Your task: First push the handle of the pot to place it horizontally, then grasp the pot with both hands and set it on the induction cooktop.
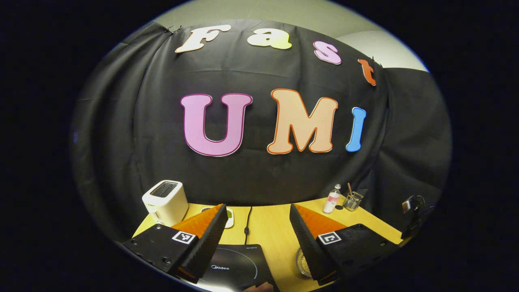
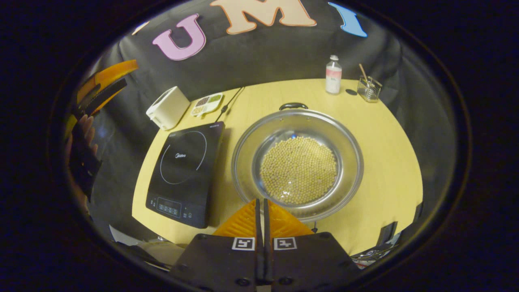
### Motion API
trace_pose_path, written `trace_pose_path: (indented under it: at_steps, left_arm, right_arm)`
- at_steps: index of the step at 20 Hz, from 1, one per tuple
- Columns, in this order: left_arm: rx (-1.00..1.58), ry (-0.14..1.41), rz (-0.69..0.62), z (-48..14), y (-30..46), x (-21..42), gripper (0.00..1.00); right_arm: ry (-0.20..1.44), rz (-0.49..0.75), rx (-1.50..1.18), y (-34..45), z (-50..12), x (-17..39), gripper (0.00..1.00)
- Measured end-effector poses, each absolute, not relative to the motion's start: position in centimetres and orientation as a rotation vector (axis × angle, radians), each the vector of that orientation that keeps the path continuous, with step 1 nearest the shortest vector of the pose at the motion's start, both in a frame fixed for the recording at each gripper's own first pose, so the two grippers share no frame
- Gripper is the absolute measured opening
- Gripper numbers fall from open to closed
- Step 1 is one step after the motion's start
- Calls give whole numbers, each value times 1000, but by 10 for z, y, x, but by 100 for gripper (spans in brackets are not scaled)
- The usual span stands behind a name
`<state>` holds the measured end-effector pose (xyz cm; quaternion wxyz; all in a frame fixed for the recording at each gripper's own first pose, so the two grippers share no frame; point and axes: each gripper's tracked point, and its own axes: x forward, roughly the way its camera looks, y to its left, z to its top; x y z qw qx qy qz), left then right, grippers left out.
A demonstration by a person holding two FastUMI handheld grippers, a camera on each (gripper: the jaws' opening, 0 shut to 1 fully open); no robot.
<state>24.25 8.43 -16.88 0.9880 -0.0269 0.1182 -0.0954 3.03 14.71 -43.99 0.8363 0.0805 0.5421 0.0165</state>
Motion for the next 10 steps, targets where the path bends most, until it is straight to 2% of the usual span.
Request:
trace_pose_path:
  at_steps: [10]
  left_arm:
    - [-71, 242, -187, -178, 97, 243, 94]
  right_arm:
    - [1339, 52, 108, 160, -492, -10, 3]
